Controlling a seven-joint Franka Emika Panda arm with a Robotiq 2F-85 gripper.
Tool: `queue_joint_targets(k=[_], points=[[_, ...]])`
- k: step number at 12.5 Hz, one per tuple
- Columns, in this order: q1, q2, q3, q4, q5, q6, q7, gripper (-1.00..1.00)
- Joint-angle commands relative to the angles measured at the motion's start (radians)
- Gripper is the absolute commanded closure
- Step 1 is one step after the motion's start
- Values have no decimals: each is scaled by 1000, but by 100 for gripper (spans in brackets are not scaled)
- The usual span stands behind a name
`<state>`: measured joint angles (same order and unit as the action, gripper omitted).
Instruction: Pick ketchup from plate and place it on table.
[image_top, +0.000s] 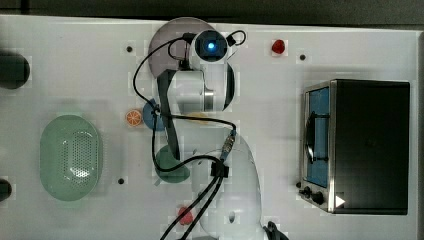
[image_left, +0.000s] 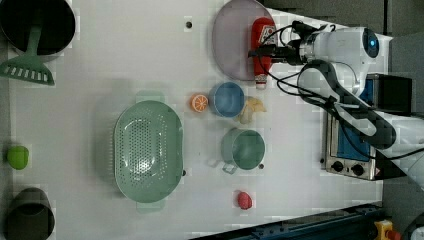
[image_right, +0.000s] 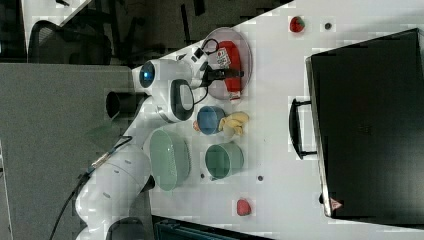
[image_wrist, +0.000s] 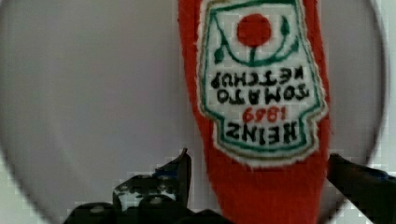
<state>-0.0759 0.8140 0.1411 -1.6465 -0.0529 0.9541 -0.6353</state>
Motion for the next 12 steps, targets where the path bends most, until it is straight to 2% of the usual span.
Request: queue_joint_targets(k=[1,3,4,6,7,12], points=[[15,21,8,35,-25,80,-56,-100],[15,33,6,35,-28,88,-56,-100],[15,33,5,36,-29,88,-56,-91],[15,33,4,40,-33,88,-56,-42],[15,33,3,45,-33,87,-56,-24],[16,4,10,92,-31,79,-29,-24]])
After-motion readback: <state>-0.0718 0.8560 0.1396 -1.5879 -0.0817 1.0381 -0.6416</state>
